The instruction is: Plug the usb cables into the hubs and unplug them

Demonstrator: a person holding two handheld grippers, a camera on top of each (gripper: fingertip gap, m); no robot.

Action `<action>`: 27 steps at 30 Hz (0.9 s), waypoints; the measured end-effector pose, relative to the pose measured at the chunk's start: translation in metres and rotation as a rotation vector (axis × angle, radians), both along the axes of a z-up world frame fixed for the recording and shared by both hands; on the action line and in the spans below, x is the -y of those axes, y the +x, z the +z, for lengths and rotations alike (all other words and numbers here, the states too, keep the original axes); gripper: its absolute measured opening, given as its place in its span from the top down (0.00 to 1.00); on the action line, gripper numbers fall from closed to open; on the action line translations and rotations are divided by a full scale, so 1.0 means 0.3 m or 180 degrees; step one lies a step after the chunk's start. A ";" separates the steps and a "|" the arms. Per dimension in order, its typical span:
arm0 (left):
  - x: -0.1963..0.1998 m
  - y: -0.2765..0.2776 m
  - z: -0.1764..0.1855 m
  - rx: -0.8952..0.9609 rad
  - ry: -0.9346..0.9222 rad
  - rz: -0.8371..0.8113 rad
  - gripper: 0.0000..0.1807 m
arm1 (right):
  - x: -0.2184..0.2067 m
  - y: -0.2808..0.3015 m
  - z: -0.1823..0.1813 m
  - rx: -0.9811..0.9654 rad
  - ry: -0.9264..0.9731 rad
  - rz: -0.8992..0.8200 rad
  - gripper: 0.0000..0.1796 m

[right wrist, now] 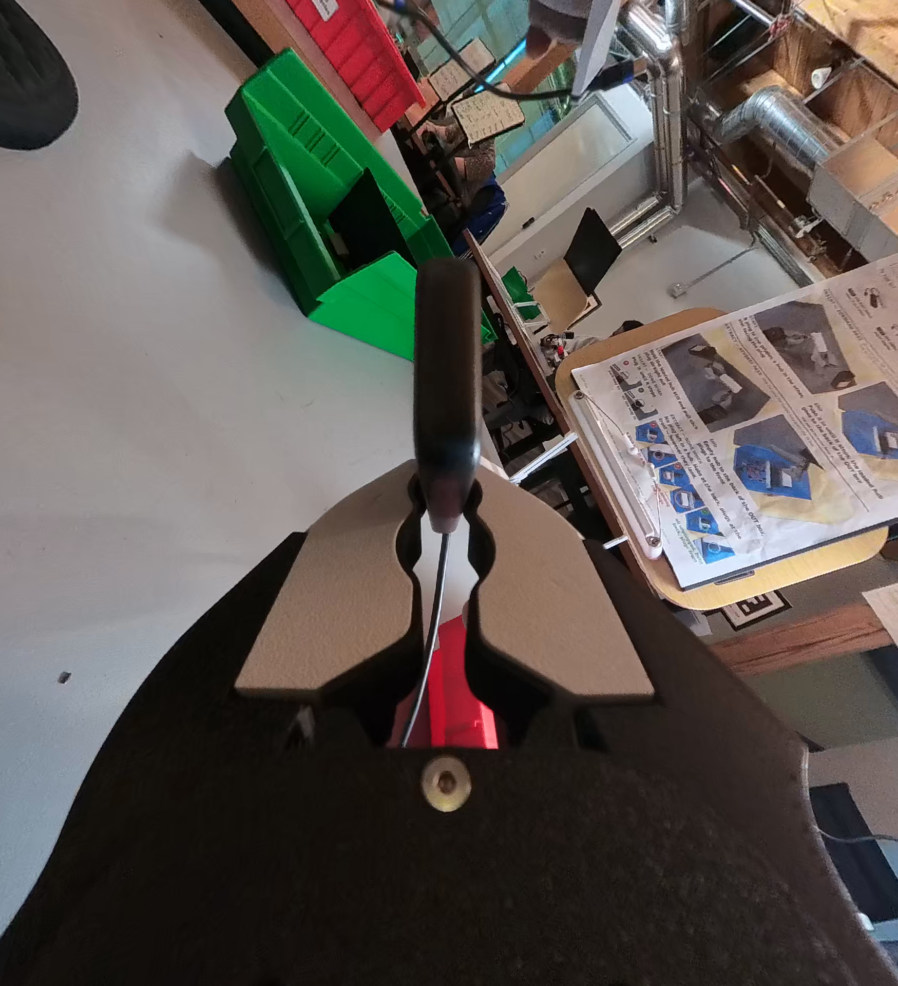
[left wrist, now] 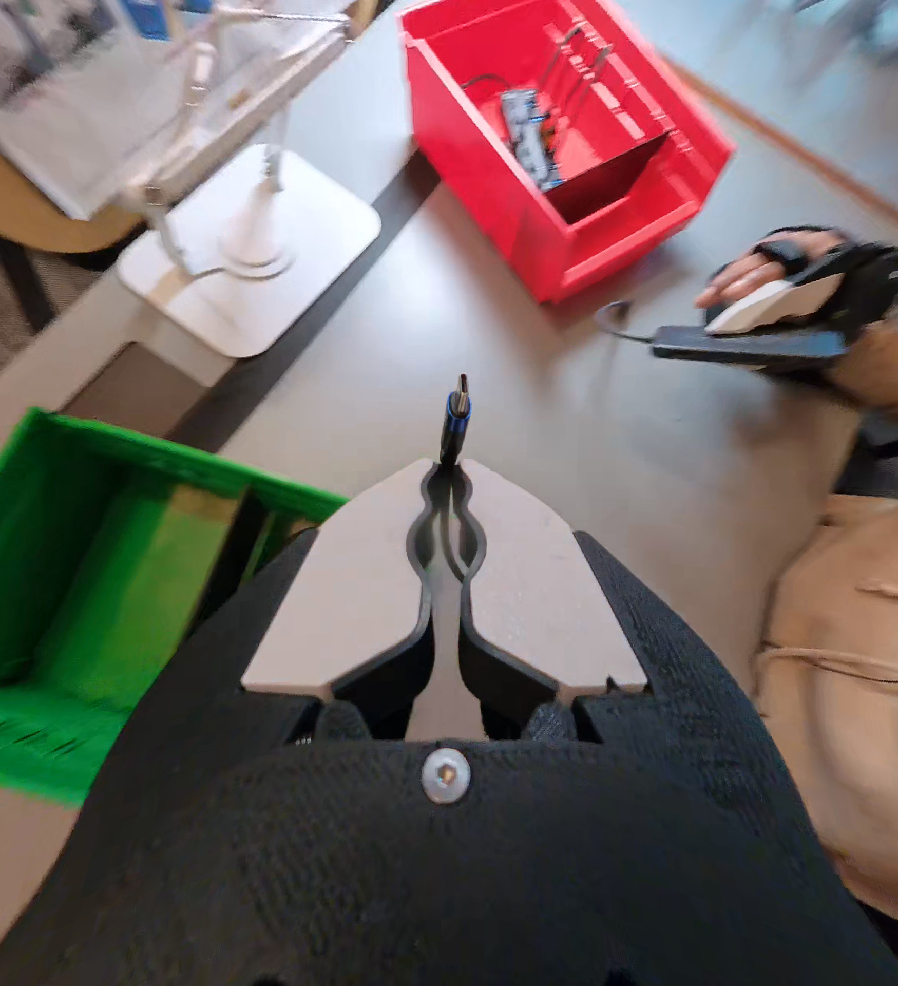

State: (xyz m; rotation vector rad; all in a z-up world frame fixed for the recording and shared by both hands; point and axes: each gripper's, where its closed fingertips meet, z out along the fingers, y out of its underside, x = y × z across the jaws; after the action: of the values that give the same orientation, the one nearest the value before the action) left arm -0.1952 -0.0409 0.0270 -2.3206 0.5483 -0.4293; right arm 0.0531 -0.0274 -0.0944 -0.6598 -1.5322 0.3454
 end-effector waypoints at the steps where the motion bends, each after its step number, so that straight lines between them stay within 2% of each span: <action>1: 0.009 0.055 -0.026 0.0158 -0.0055 -0.0052 0.98 | 0.002 0.001 0.003 -0.0010 0.0002 0.0006 0.93; 4: 0.026 0.217 -0.176 0.0812 -0.0263 -0.0054 0.98 | 0.010 0.007 0.015 -0.0044 -0.0005 0.0039 0.93; 9: 0.054 0.380 -0.534 0.1587 -0.0566 0.0237 0.98 | 0.010 0.020 0.021 -0.0083 -0.0062 0.0046 0.93; 13: 0.061 0.383 -0.659 0.1778 -0.0498 0.0437 0.97 | 0.002 0.022 0.023 -0.0118 -0.0172 0.0054 0.93; 15: 0.065 0.367 -0.671 0.1717 -0.0362 0.0437 0.96 | -0.002 0.022 0.021 -0.0123 -0.0203 0.0048 0.93; 17: 0.066 0.330 -0.664 0.1454 -0.0132 0.0440 0.90 | -0.006 0.021 0.020 -0.0128 -0.0241 0.0046 0.93; 21: 0.085 0.297 -0.609 0.0930 0.0335 0.0253 0.87 | -0.008 0.020 0.018 -0.0145 -0.0320 0.0061 0.93; 24: 0.127 0.367 -0.610 0.0527 0.0474 -0.0245 0.87 | -0.012 0.021 0.019 -0.0163 -0.0373 0.0068 0.93; 27: 0.172 0.467 -0.666 -0.0021 0.0542 -0.0893 0.87 | -0.016 0.024 0.025 -0.0193 -0.0413 0.0067 0.93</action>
State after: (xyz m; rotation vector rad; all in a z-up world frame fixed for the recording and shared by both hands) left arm -0.0551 -0.0926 -0.1728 -2.0897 0.8843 -0.4858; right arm 0.0604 -0.0226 -0.0869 -0.7288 -1.4687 0.4798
